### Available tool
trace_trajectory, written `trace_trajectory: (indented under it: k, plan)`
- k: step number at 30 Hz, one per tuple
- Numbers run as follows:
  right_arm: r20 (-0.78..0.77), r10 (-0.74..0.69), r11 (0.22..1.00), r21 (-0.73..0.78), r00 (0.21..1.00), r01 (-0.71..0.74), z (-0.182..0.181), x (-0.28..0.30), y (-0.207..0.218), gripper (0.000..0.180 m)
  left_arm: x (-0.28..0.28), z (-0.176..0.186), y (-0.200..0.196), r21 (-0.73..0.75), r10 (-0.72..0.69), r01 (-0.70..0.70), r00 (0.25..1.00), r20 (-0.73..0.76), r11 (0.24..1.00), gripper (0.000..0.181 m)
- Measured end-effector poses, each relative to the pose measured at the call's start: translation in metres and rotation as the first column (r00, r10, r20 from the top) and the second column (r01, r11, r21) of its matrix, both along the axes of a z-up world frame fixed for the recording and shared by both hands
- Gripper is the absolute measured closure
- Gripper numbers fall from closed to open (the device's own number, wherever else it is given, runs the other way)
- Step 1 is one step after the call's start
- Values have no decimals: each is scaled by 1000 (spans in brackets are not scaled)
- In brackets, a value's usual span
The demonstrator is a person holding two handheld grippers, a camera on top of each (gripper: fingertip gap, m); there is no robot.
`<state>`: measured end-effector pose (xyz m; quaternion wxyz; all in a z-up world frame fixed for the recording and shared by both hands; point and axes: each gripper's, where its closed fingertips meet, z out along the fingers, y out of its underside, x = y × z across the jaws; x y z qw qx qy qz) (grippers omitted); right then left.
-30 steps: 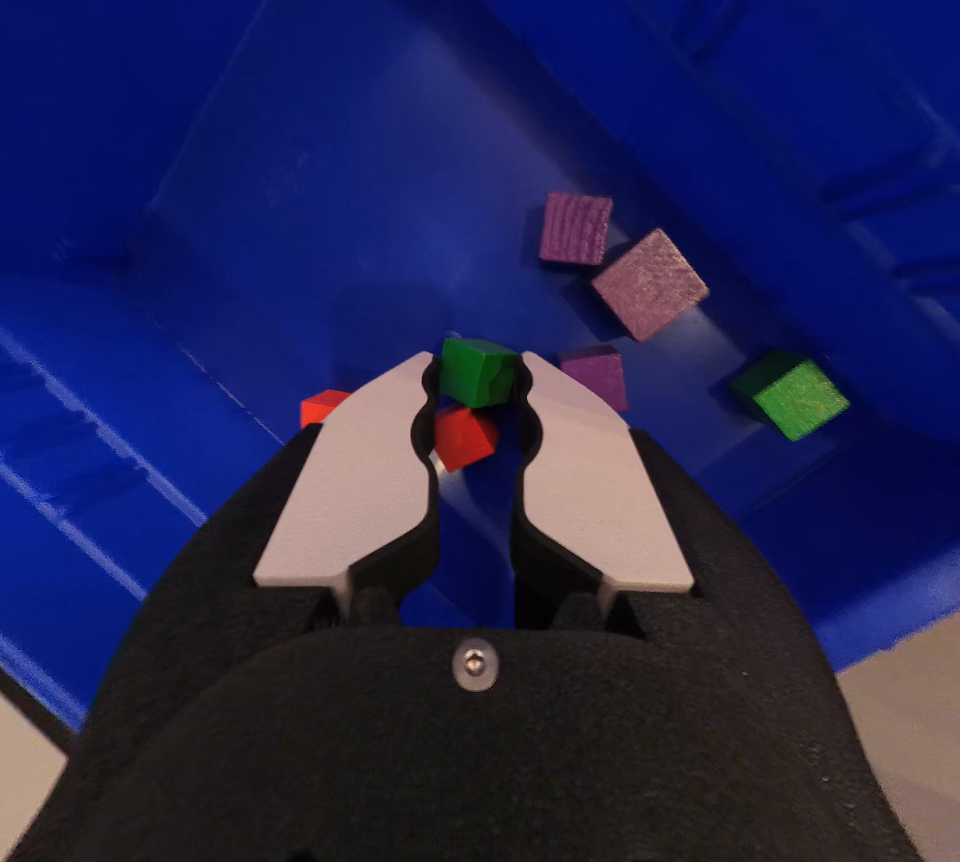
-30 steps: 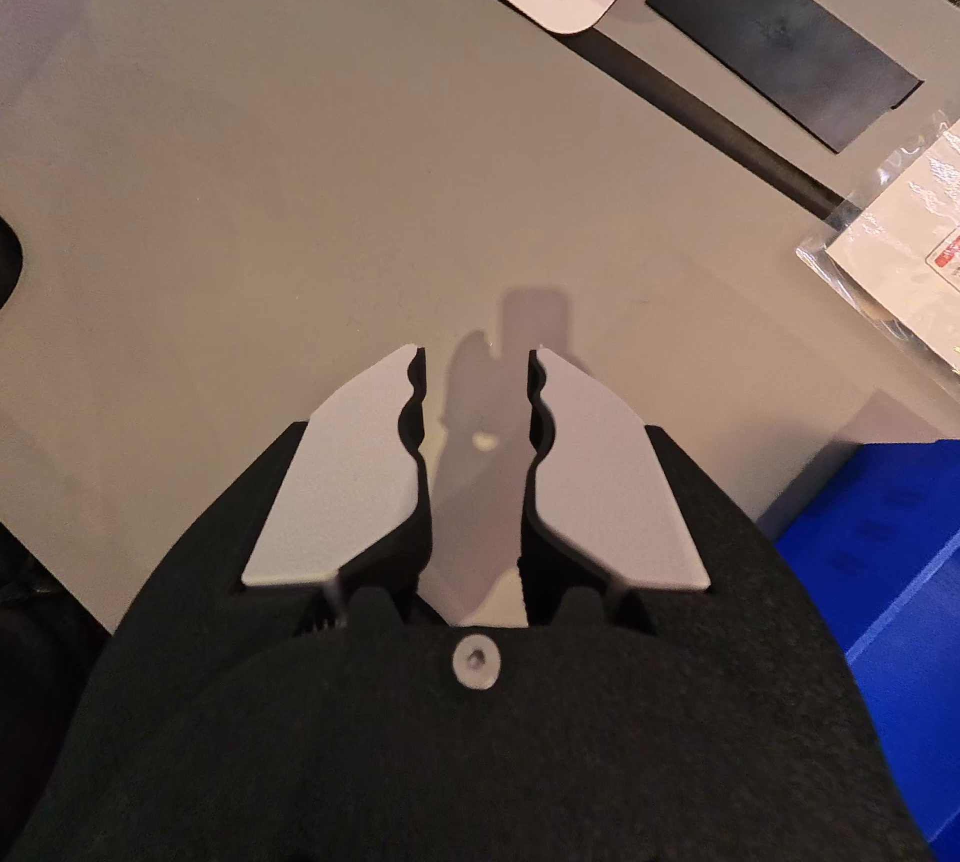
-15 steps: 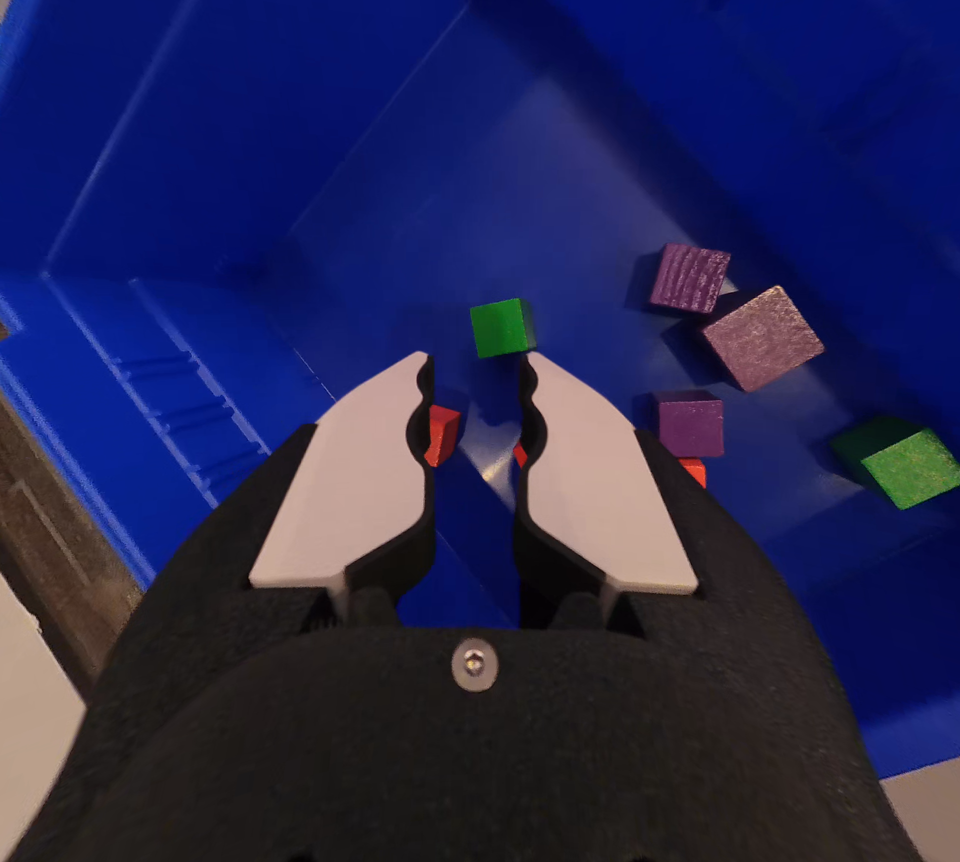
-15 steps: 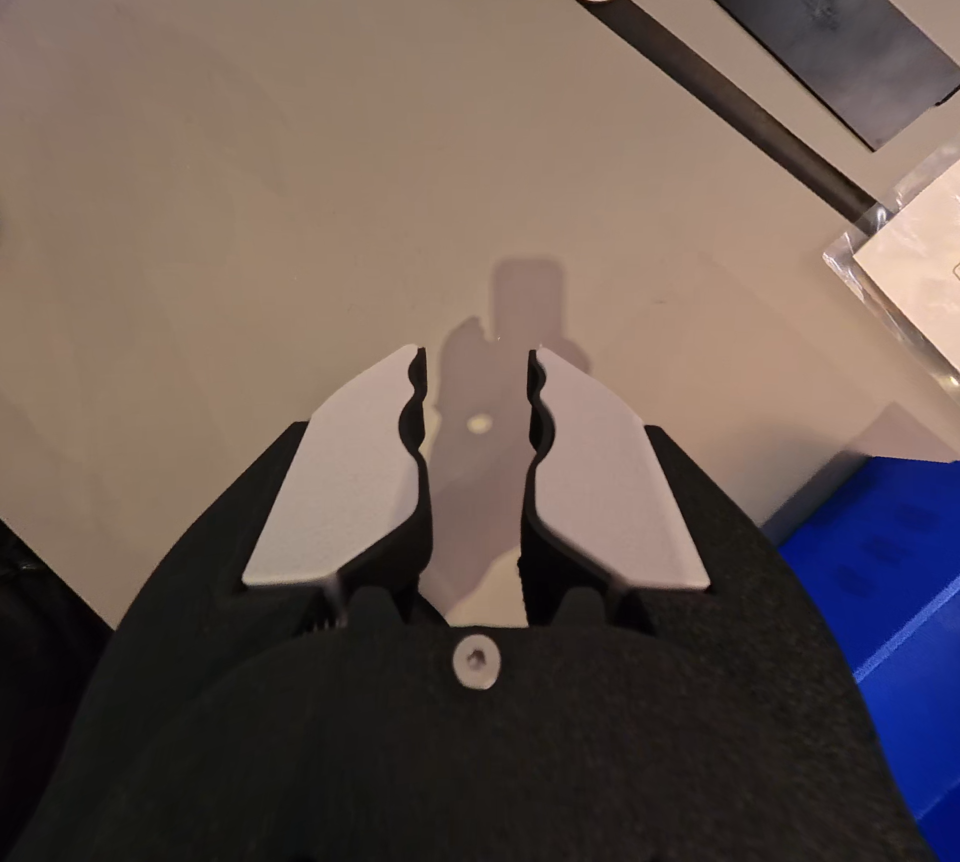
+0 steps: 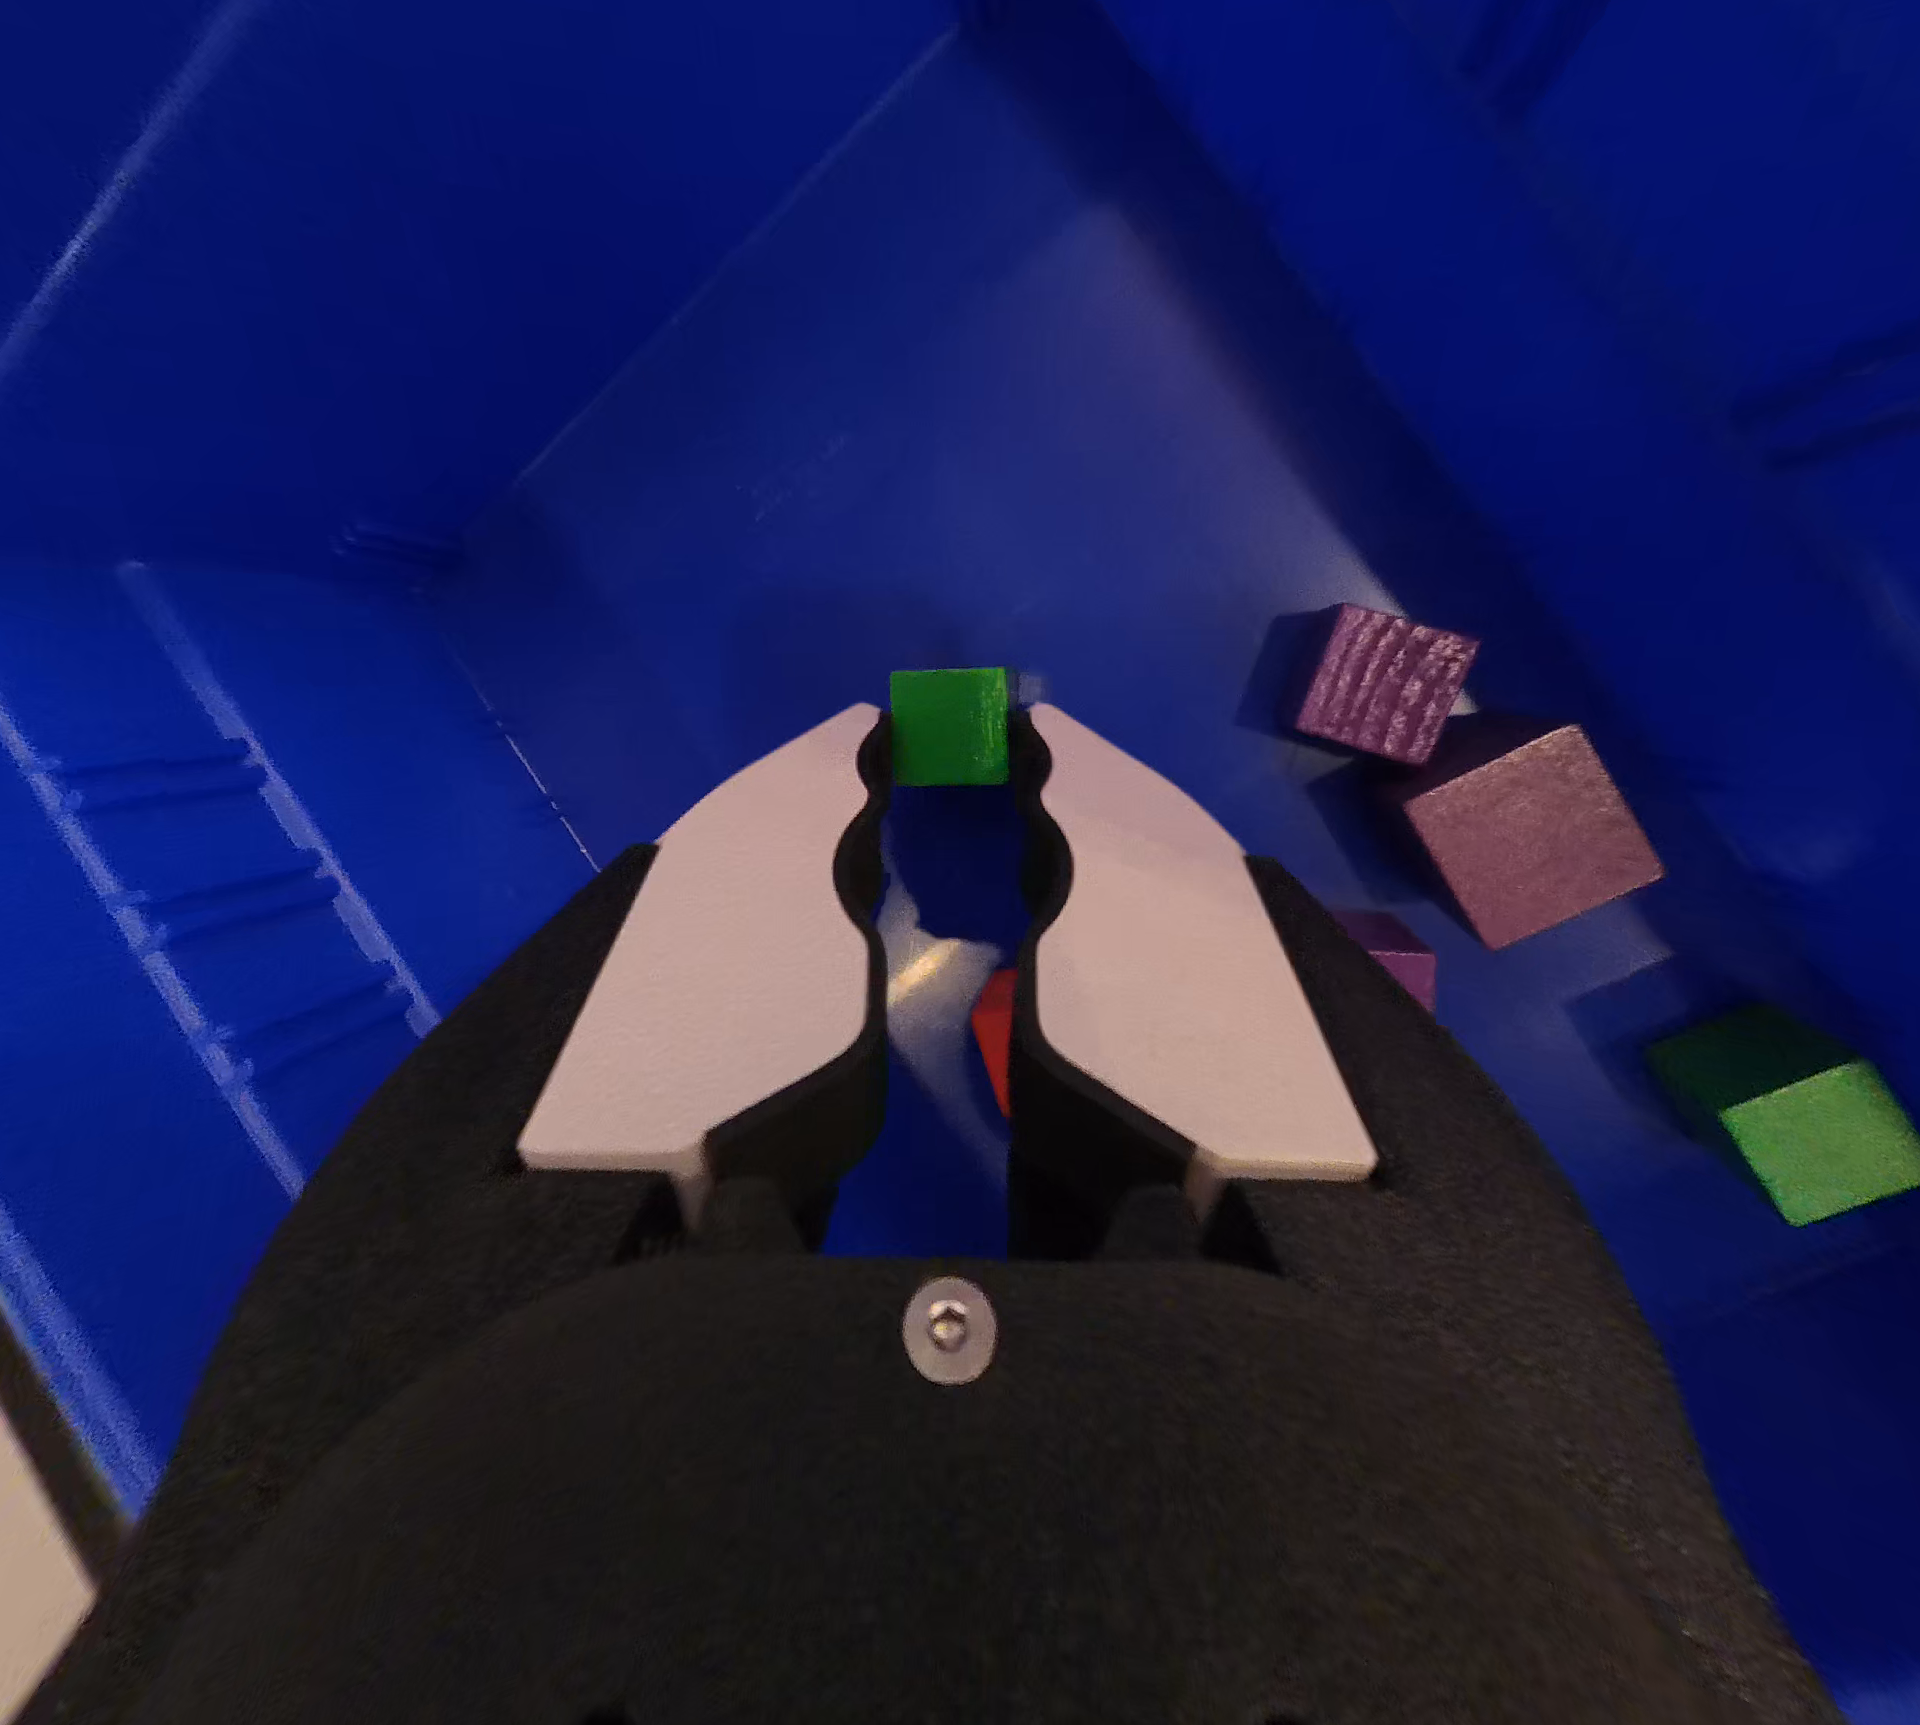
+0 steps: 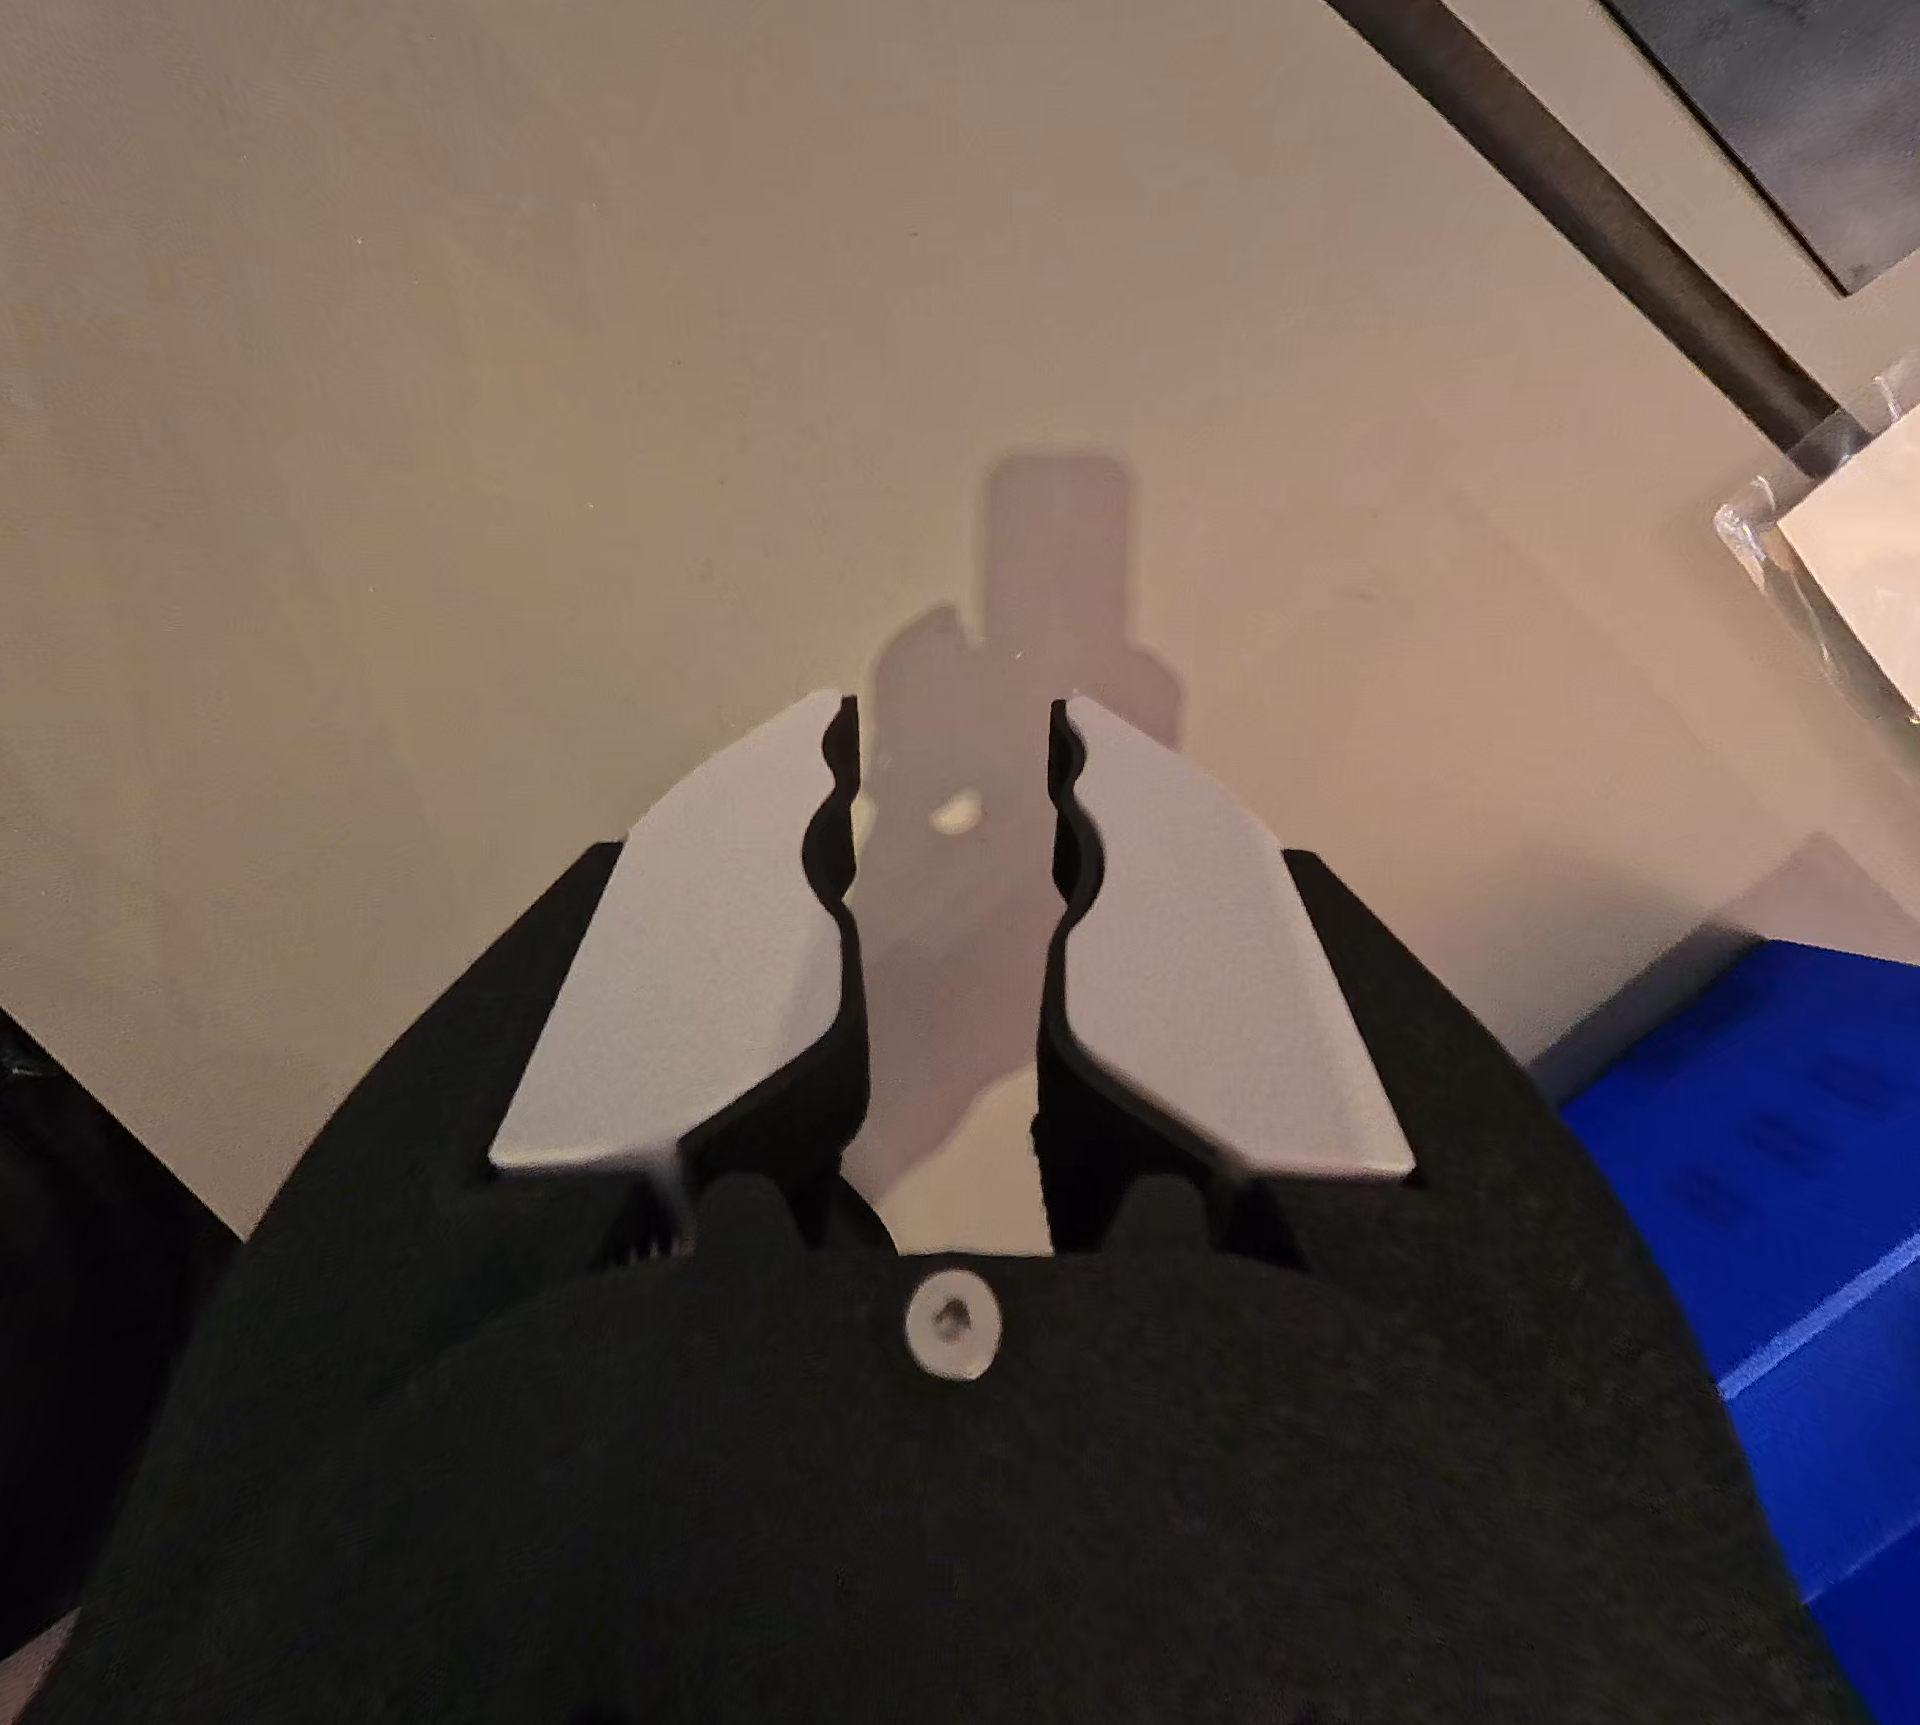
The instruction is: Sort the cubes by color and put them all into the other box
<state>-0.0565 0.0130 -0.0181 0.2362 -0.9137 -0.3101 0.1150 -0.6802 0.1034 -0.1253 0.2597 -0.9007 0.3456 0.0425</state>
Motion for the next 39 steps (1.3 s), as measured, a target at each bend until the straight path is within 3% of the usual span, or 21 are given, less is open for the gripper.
trace_trajectory:
  k: [3, 6, 9, 12, 14, 17, 21, 24, 26, 31, 33, 39]
  plan:
    - [1, 2, 1000, 9, 1000, -2, 1, -2, 1, 146, 2, 15, 1, 83, 7, -10, 999, 32, 996, 159]
    - [-42, 25, 998, 59, 999, -23, 11, -16, 6, 148, 30, 65, 4, 289, -39, 3, 992, 118, 957, 159]
    - [-201, 106, 985, 153, 974, -76, 36, -59, 11, 148, 88, 125, -7, 489, -145, 62, 980, 135, 870, 159]
    - [-433, 244, 960, 237, 868, -151, 69, -123, 3, 147, 165, 166, -31, 631, -265, 184, 964, 35, 753, 159]
    - [-505, 303, 948, 245, 808, -203, 76, -158, -9, 146, 224, 179, -51, 684, -356, 263, 935, -5, 680, 160]
    - [-563, 324, 944, 238, 760, -226, 75, -194, -19, 143, 303, 186, -78, 737, -472, 360, 879, -64, 571, 160]
    - [-647, 289, 957, 201, 706, -208, 77, -209, -23, 138, 380, 183, -100, 747, -581, 449, 807, -105, 490, 159]
    - [-632, 219, 976, 153, 744, -157, 65, -202, -14, 131, 410, 183, -101, 753, -592, 489, 788, -166, 440, 159]
    - [-623, 202, 979, 141, 755, -146, 60, -197, -10, 133, 423, 180, -103, 744, -611, 510, 772, -174, 433, 160]
    - [-696, 191, 979, 79, 692, -190, 63, -198, -12, 137, 435, 173, -104, 726, -641, 535, 749, -171, 432, 159]
    - [-683, 221, 970, 84, 696, -226, 60, -199, -15, 159, 436, 174, -104, 727, -637, 541, 748, -186, 423, 160]
    - [-622, 255, 965, 119, 740, -233, 58, -192, -12, 159, 438, 171, -105, 740, -611, 488, 781, -133, 463, 160]
